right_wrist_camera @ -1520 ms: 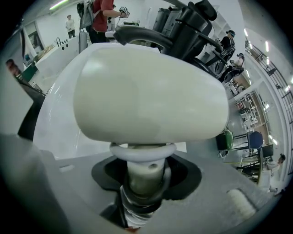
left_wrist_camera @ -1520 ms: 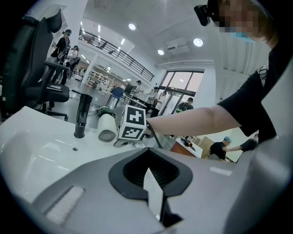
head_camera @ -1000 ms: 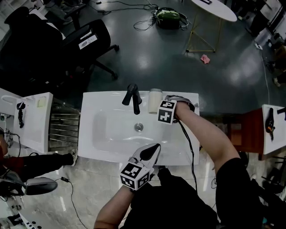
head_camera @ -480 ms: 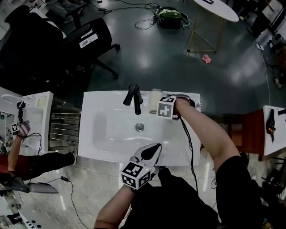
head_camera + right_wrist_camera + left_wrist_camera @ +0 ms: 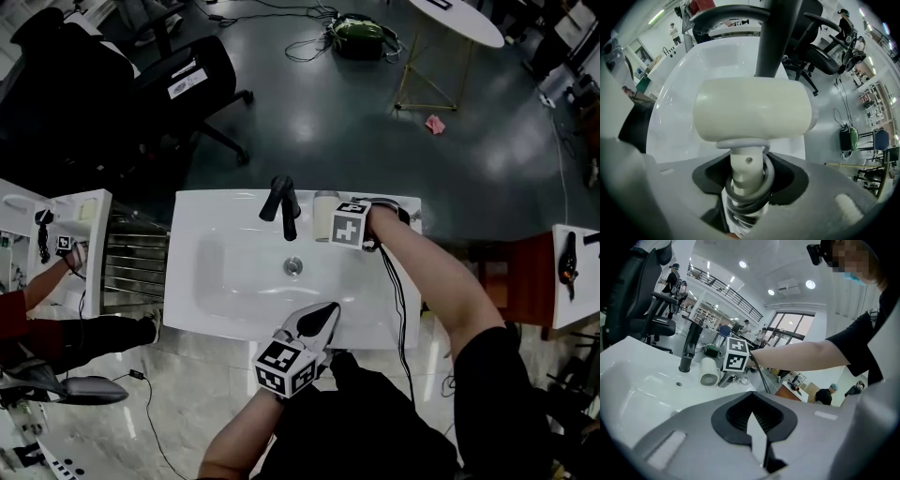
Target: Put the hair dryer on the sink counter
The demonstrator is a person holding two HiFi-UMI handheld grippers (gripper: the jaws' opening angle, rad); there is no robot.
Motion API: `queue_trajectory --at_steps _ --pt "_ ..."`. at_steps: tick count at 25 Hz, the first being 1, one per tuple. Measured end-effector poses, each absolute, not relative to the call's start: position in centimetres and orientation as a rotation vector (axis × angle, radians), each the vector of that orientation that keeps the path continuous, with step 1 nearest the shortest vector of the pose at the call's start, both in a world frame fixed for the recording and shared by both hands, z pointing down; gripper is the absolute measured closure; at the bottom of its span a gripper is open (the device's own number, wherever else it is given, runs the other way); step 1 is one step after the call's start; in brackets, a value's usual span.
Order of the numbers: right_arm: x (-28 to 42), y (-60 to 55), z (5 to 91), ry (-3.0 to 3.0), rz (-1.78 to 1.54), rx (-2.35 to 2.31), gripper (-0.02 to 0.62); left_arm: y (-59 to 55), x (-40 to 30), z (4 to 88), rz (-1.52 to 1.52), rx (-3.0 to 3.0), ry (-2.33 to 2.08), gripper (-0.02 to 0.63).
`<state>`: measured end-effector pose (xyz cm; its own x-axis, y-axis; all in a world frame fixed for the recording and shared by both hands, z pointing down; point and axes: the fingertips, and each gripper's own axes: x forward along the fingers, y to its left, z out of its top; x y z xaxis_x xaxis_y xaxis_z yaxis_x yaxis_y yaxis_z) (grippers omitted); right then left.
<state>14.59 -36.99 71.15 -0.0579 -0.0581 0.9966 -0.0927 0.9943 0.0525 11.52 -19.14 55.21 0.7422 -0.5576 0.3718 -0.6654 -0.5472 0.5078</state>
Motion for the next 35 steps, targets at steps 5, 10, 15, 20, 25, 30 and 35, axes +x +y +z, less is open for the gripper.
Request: queue_trajectory --at_steps 5,10,15,20,25,30,35 --pt "14.5 -36.8 71.0 -1.665 0.044 0.138 0.368 -19.1 11.8 55.0 0.217 2.300 -0.916 0.603" --pt "14.5 -37.8 70.2 -1.717 0.053 0.201 0.322 -18.9 12.0 55.0 0.217 2.301 -0.916 0.603" --pt "14.9 -37.4 69.3 -1.754 0.071 0.208 0.321 -18.8 12.1 55.0 0.218 2.303 -0.919 0.603" --pt "15.7 -36.5 67.7 -1.805 0.071 0.234 0.321 -18.9 12.0 54.4 0.219 2.314 -0.930 0.604" --pt "16.8 -35.8 64.8 -1.901 0.061 0.294 0.321 -18.9 12.8 53.6 0.226 2.337 -0.936 0.603" --pt "18.5 -34.4 61.5 -2.024 0.061 0.379 0.322 -18.6 13.6 52.7 0.230 2.356 -0.961 0.603" --pt "19.9 -33.7 57.4 -2.203 0.057 0.613 0.594 -18.2 14.1 51.4 0.227 2.382 -0.991 0.604"
